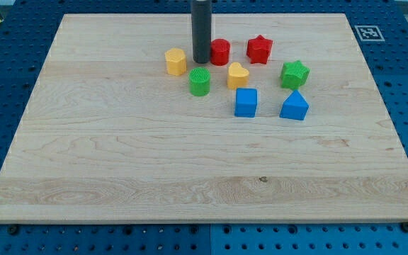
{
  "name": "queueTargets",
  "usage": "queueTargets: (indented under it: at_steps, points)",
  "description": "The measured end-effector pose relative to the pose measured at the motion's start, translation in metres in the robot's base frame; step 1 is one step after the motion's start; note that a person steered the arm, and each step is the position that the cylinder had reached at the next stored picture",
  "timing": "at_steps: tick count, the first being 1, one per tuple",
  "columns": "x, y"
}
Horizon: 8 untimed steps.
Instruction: Move the red circle and green circle diagonal to each other
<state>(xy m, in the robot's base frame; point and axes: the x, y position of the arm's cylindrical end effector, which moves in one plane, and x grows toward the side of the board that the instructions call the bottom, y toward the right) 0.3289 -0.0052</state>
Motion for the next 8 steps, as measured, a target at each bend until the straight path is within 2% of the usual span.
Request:
queueTargets:
  at_steps: [8]
  points:
    - [0.047, 0.011]
